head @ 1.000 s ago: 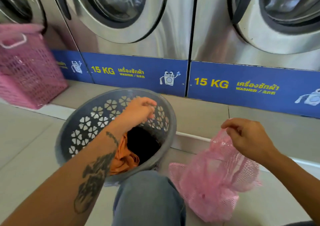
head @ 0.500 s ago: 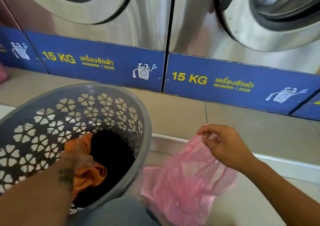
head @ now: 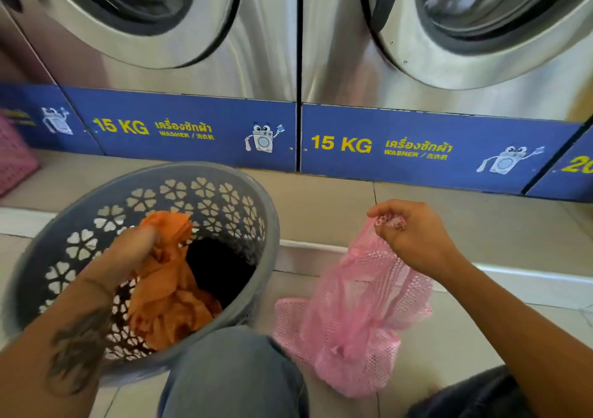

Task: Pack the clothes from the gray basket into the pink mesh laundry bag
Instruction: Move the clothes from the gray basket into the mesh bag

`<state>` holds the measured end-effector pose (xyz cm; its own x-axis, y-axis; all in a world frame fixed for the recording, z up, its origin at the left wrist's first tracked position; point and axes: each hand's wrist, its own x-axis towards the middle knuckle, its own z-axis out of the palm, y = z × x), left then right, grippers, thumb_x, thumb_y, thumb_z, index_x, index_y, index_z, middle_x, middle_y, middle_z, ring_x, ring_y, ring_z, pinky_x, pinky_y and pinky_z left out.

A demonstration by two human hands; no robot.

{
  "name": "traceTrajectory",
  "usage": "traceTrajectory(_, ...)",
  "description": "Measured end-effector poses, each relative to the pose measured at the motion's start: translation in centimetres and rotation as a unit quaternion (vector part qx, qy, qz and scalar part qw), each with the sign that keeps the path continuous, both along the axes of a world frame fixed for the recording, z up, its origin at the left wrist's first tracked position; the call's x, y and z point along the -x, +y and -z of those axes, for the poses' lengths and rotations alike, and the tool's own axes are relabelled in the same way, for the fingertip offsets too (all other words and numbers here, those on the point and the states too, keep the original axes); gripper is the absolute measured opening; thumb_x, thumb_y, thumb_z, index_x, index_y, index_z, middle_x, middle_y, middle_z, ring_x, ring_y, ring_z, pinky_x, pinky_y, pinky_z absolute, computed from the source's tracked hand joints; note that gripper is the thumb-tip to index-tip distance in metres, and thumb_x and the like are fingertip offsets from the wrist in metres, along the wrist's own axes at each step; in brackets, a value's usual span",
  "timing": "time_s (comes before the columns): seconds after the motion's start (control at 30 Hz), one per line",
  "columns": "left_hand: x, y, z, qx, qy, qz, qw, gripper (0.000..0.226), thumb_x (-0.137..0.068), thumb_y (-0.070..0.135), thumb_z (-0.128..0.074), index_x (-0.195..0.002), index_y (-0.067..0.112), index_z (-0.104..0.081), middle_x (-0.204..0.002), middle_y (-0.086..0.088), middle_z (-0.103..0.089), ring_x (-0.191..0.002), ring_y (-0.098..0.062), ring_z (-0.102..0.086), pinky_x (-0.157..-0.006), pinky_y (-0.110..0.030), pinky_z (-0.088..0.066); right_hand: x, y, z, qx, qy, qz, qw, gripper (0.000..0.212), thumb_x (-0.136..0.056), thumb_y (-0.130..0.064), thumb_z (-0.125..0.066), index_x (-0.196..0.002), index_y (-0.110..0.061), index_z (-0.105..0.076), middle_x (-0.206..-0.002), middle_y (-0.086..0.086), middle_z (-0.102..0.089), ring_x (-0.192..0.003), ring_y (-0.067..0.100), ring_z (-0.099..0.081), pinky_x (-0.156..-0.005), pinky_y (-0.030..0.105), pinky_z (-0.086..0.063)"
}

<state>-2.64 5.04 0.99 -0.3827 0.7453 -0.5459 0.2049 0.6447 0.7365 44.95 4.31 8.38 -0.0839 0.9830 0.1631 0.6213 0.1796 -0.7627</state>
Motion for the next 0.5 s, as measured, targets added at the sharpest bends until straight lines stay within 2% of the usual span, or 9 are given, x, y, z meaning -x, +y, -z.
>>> traceTrajectory(0.03,-1.1,-1.3,-2.5,-0.028,-0.007,-0.036,0.999,0.019,-0.081,0.019,-0.053,-0.069,0.005,-0.057,-0.058,-0.012,-0.061,-0.041,-0.025,-0.048,-0.058,-0.031,-0.038,-0.1,-0.3,-0.2,0.004,0.008,0.002,1.0,0.025,-0.083,0.001,-0.069,-0.091,-0.022,-0.074,-0.075,-0.003,-0.067,-0.046,-0.001,-0.054,-0.051,0.006,-0.04)
traceTrajectory(0.1,-3.2,-3.8,-6.8,-0.087,-0.057,-0.093,0.99,0.022,-0.085,0.008,-0.043,-0.064,0.014,-0.047,-0.039,0.001,-0.048,-0.031,-0.013,-0.038,-0.054,-0.023,-0.029,-0.4,-0.9,-0.5,0.01,0.015,0.002,1.0,0.024,-0.084,0.0,-0.069,-0.092,-0.022,-0.074,-0.076,-0.002,-0.067,-0.045,0.0,-0.053,-0.051,0.008,-0.04)
traceTrajectory(0.17,-5.5,-4.9,-10.0,-0.134,-0.097,-0.088,0.982,0.022,-0.09,0.006,-0.042,-0.072,0.016,-0.05,-0.037,0.006,-0.047,-0.031,-0.009,-0.039,-0.049,-0.021,-0.032,-0.6,-1.3,-0.7,0.005,0.003,0.005,1.0,0.025,-0.083,-0.002,-0.071,-0.09,-0.025,-0.074,-0.077,-0.001,-0.069,-0.049,0.002,-0.056,-0.056,0.016,-0.043)
traceTrajectory(0.2,-6.4,-5.1,-10.8,-0.159,-0.082,-0.064,0.982,0.02,-0.092,0.005,-0.043,-0.077,0.014,-0.053,-0.038,0.006,-0.051,-0.032,-0.008,-0.043,-0.048,-0.02,-0.035,-0.6,-1.5,-0.9,0.002,-0.002,0.007,1.0,0.026,-0.083,-0.001,-0.071,-0.089,-0.026,-0.074,-0.078,0.0,-0.07,-0.051,0.005,-0.057,-0.059,0.019,-0.043)
traceTrajectory(0.23,-7.0,-5.1,-11.4,-0.19,-0.031,-0.044,0.98,0.018,-0.094,0.005,-0.045,-0.083,0.013,-0.057,-0.044,0.006,-0.059,-0.037,-0.008,-0.051,-0.049,-0.02,-0.041,-0.7,-1.7,-1.0,0.001,-0.006,0.008,1.0,0.026,-0.082,-0.001,-0.072,-0.088,-0.026,-0.074,-0.079,0.001,-0.07,-0.053,0.006,-0.058,-0.06,0.019,-0.043)
traceTrajectory(0.3,-8.8,-5.1,-12.6,-0.238,0.119,0.031,0.963,0.019,-0.095,0.011,-0.05,-0.1,0.017,-0.066,-0.084,0.003,-0.075,-0.075,-0.009,-0.066,-0.074,-0.026,-0.051,-0.8,-2.0,-1.2,-0.003,-0.01,0.006,1.0,0.027,-0.081,0.001,-0.071,-0.087,-0.025,-0.074,-0.077,0.0,-0.07,-0.059,0.005,-0.06,-0.058,0.013,-0.043)
traceTrajectory(0.33,-9.8,-5.1,-13.1,-0.259,0.18,0.073,0.946,0.024,-0.096,0.016,-0.049,-0.11,0.022,-0.067,-0.104,0.005,-0.073,-0.094,-0.012,-0.065,-0.087,-0.03,-0.048,-0.8,-2.2,-1.3,-0.003,-0.008,0.005,1.0,0.028,-0.081,0.003,-0.071,-0.087,-0.024,-0.074,-0.077,-0.001,-0.071,-0.064,0.005,-0.061,-0.056,0.009,-0.042)
traceTrajectory(0.37,-10.8,-5.1,-13.4,-0.278,0.219,0.111,0.929,0.026,-0.097,0.02,-0.047,-0.116,0.025,-0.065,-0.113,0.006,-0.069,-0.103,-0.014,-0.061,-0.092,-0.032,-0.045,-0.9,-2.3,-1.4,-0.002,-0.004,0.005,1.0,0.028,-0.081,0.004,-0.07,-0.087,-0.024,-0.074,-0.076,-0.002,-0.071,-0.066,0.007,-0.062,-0.056,0.007,-0.043)
traceTrajectory(0.5,-14.8,-5.1,-12.9,-0.348,0.278,0.165,0.88,0.015,-0.093,0.012,-0.045,-0.101,0.014,-0.057,-0.097,0.002,-0.066,-0.089,-0.018,-0.059,-0.074,-0.031,-0.045,-1.2,-2.6,-1.4,0.001,-0.006,0.015,1.0,0.029,-0.081,0.002,-0.071,-0.086,-0.026,-0.073,-0.078,-0.008,-0.07,-0.061,-0.003,-0.061,-0.057,0.005,-0.042)
